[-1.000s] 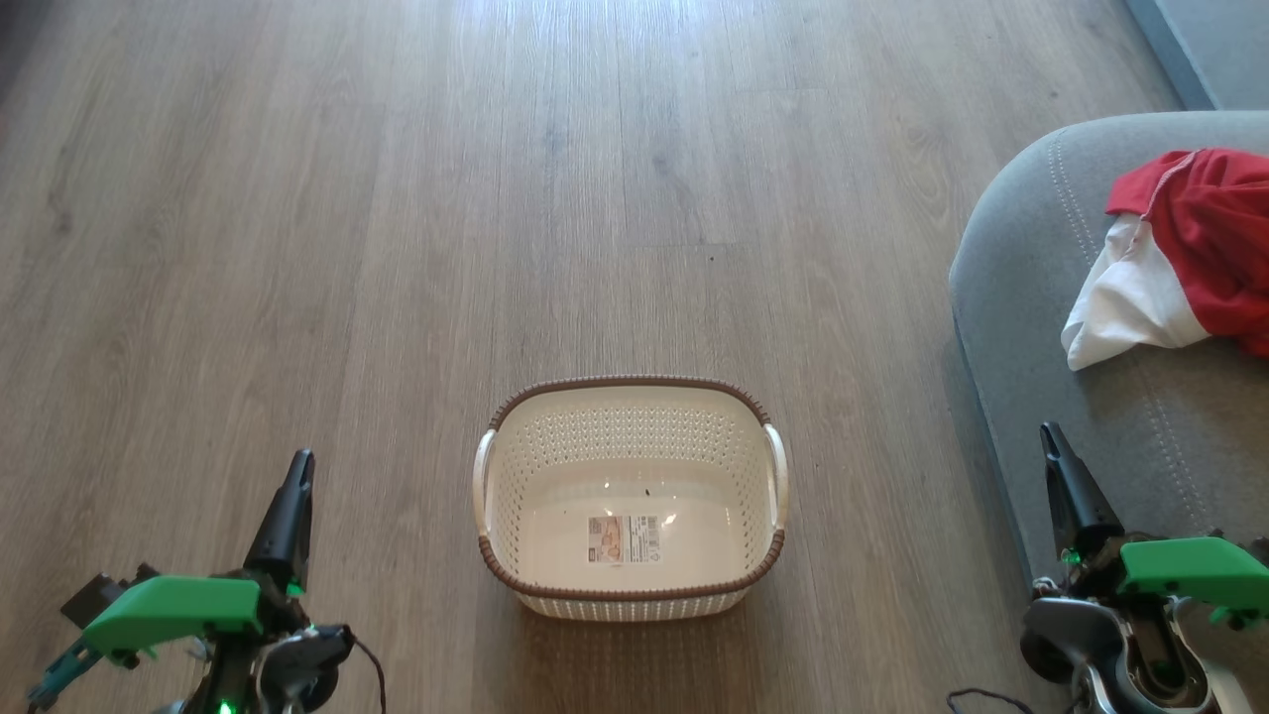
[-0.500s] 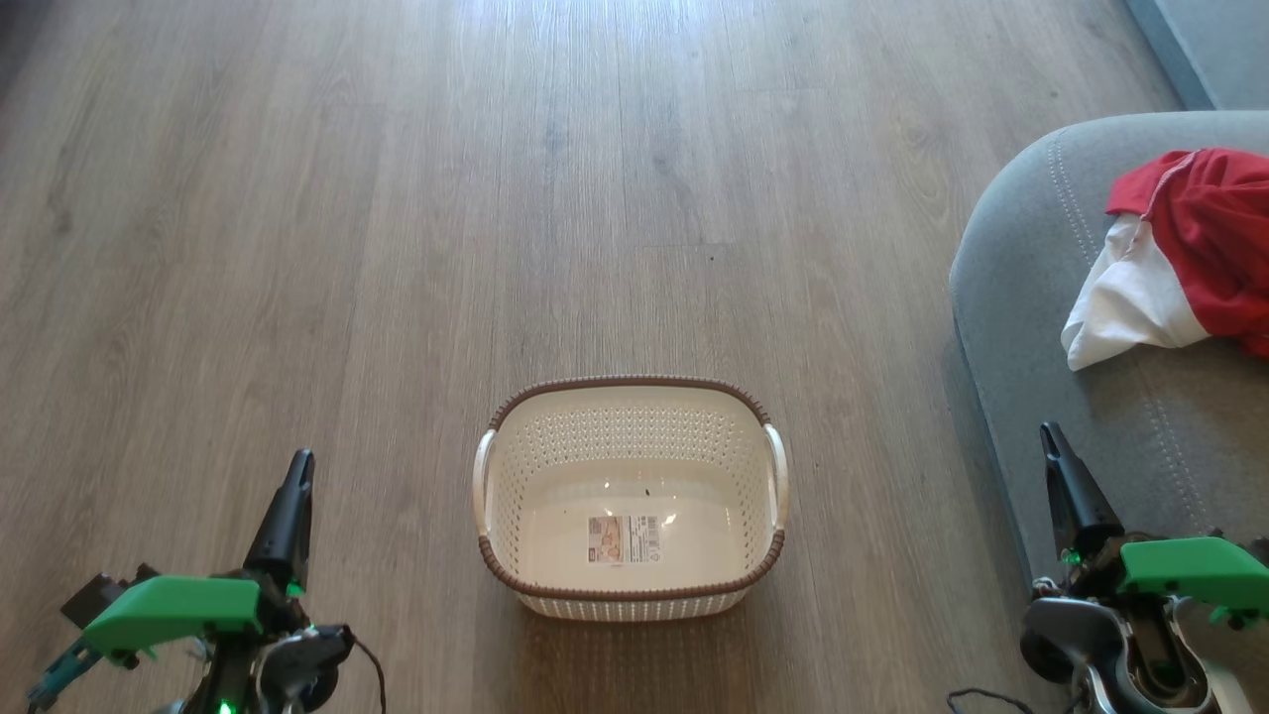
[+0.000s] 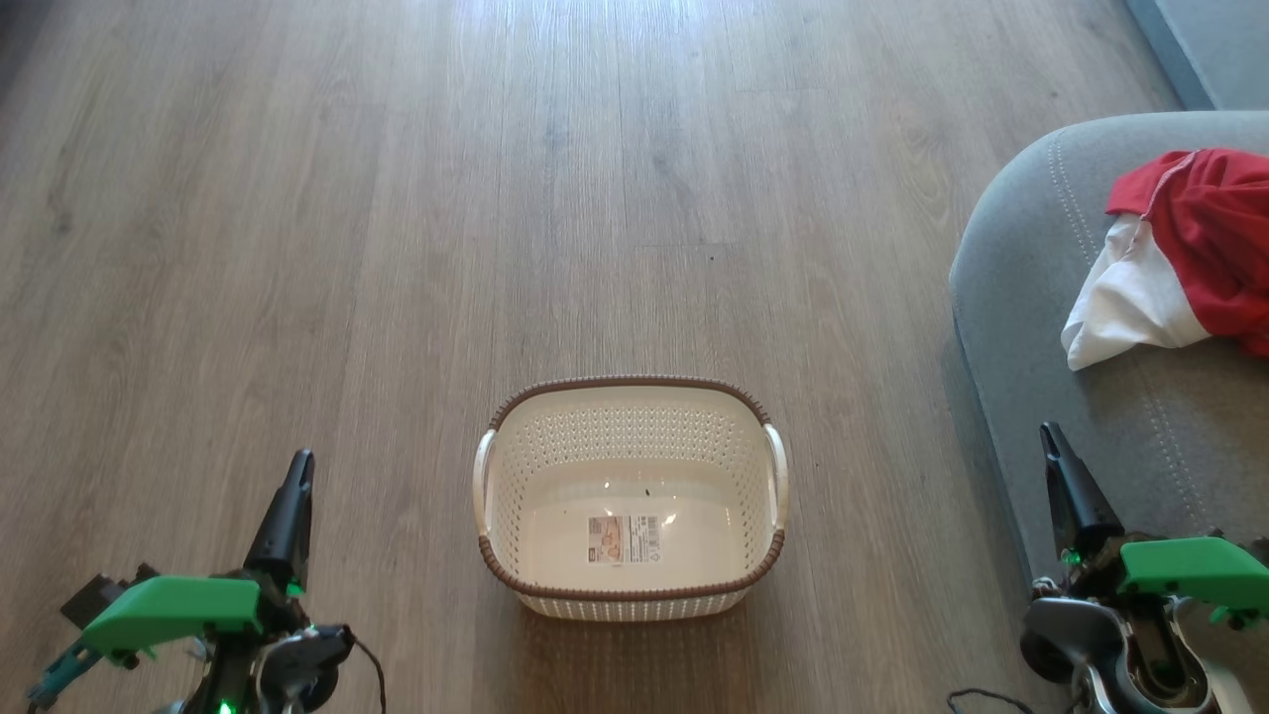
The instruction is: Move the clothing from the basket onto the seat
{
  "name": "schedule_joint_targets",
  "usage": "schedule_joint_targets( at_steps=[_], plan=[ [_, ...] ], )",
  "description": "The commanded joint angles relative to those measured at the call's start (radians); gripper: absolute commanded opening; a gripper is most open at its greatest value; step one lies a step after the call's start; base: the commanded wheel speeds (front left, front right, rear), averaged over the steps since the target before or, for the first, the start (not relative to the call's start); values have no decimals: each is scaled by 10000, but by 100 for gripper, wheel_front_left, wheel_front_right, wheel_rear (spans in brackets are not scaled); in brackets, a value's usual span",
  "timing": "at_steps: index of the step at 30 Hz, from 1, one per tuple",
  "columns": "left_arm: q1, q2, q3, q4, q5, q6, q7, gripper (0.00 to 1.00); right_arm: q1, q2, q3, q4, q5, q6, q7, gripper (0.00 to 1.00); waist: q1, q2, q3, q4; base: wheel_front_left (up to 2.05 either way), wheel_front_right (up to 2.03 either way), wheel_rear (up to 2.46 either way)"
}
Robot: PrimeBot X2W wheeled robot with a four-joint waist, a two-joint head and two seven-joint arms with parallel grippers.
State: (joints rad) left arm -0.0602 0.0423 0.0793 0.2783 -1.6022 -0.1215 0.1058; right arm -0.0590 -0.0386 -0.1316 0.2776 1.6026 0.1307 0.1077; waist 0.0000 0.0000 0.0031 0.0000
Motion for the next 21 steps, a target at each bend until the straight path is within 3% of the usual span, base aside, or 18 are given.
schedule_joint_targets(
  at_steps=[1, 21],
  plan=[
    [-479, 79, 346, -330, -64, -92, 76, 0, -489, -116, 179, -328, 61, 0, 55, 0, 0, 0, 0, 0, 0, 0, 0],
    [-479, 79, 346, -331, -64, -92, 75, 0, -489, -116, 179, -328, 61, 0, 55, 0, 0, 0, 0, 0, 0, 0, 0]
  ],
)
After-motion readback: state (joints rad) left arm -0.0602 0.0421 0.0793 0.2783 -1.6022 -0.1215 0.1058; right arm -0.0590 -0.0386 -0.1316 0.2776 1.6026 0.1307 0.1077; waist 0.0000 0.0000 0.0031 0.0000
